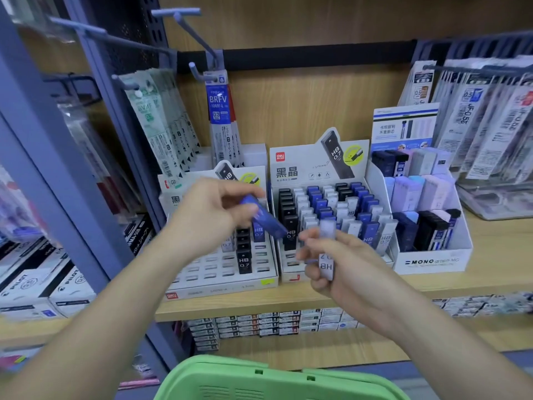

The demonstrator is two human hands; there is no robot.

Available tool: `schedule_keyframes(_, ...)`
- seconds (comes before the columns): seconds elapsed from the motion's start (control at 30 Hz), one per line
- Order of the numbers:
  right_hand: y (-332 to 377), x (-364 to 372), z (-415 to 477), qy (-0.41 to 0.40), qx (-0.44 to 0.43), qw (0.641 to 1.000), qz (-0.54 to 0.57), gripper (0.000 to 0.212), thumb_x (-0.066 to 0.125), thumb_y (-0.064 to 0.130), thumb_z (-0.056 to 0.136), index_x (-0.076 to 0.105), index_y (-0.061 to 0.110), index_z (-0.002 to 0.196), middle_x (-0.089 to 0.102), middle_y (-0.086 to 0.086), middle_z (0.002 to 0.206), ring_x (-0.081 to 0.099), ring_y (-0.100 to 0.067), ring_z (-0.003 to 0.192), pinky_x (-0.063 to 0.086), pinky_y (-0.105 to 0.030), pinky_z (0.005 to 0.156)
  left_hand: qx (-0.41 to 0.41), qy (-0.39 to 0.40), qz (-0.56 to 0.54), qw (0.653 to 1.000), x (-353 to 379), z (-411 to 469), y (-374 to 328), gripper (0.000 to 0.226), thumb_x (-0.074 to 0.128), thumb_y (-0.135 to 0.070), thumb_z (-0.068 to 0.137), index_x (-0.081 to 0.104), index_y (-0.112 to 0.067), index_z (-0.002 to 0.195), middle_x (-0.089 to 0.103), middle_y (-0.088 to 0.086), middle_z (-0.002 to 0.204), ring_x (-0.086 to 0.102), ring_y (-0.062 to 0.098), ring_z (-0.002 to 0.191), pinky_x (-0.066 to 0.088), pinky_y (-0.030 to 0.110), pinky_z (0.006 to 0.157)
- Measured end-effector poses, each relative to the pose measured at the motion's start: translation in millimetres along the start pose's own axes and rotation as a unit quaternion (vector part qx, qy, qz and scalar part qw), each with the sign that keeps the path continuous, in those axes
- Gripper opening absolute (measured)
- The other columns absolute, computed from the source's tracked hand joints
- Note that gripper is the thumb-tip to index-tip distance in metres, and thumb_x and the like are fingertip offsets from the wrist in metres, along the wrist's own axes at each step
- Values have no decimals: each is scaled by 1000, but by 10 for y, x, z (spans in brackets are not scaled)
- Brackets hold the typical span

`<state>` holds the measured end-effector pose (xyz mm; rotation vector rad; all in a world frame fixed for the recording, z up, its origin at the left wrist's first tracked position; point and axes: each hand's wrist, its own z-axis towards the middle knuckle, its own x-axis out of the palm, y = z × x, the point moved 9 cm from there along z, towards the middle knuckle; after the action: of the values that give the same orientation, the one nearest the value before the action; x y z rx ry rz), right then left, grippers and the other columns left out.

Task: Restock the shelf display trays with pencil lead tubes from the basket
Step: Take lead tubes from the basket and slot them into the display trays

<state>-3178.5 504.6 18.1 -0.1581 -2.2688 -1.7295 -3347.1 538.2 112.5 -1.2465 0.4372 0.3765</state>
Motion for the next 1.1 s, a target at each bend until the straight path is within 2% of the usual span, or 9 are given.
schedule_keyframes(0.1,75,-64,-8,7,-16,1000,25,17,46,-4,98,56,9,100,55,-17,90,60,-24,59,51,-28,54,27,-67,122,990,-179,111,85,24,65,-9,89,72,-27,103,71,-9,87,66,6,76,45,4,68)
schedule_keyframes(0.27,103,-105,-31,17,-42,999,-10,16,46,-2,100,60,3,104,53,-20,97,72,-30,71,59,-28,61,14,-44,206,978,97,152,306,16,75,-15,81,74,-23,95,65,-11,77,56,-6,71,42,5,73)
schedule_keyframes(0.4,88,-154,-39,14,-31,999,-22,18,47,-1,99,62,3,109,53,-16,84,73,-32,77,61,-30,65,-4,-34,211,977,180,186,357,18,74,-19,83,76,-26,99,68,-10,84,56,5,78,43,18,79)
schedule_keyframes(0.5,87,-171,-40,9,-23,999,-29,18,48,-1,99,63,2,109,53,-14,83,74,-33,77,61,-29,64,-8,-28,209,977,214,209,345,18,73,-20,83,76,-26,100,70,-8,94,56,7,86,40,17,79)
schedule_keyframes(0.67,67,-145,-55,17,-1,999,-32,17,51,4,99,66,1,107,54,-12,91,74,-33,76,61,-28,61,2,-39,218,975,245,213,312,18,74,-20,82,76,-26,99,73,-6,99,58,8,89,40,16,81)
schedule_keyframes(0.8,48,-140,-77,24,24,999,-16,21,49,0,97,67,-3,107,65,-21,103,73,-34,73,62,-33,62,10,-48,242,969,227,224,279,19,73,-20,83,75,-24,102,73,-4,103,61,12,95,43,19,87)
schedule_keyframes(0.93,64,-169,-79,23,19,999,-14,21,51,-2,95,67,-3,109,64,-22,112,73,-33,75,61,-32,61,24,2,299,954,317,240,279,20,67,-17,88,74,-22,106,73,-3,104,61,16,103,43,21,89)
schedule_keyframes(1.03,95,-195,-66,18,-5,999,-32,16,56,-2,94,67,-2,105,67,-19,102,73,-27,71,59,-26,59,53,28,331,942,435,234,275,21,63,-15,90,74,-23,107,70,-3,104,56,20,106,41,26,91)
schedule_keyframes(1.1,136,-217,-63,7,-30,999,-44,15,61,-3,91,67,0,104,67,-19,87,71,-23,66,56,-23,58,55,-9,323,945,390,238,253,19,65,-12,88,76,-22,100,67,-5,92,55,16,93,39,22,82)
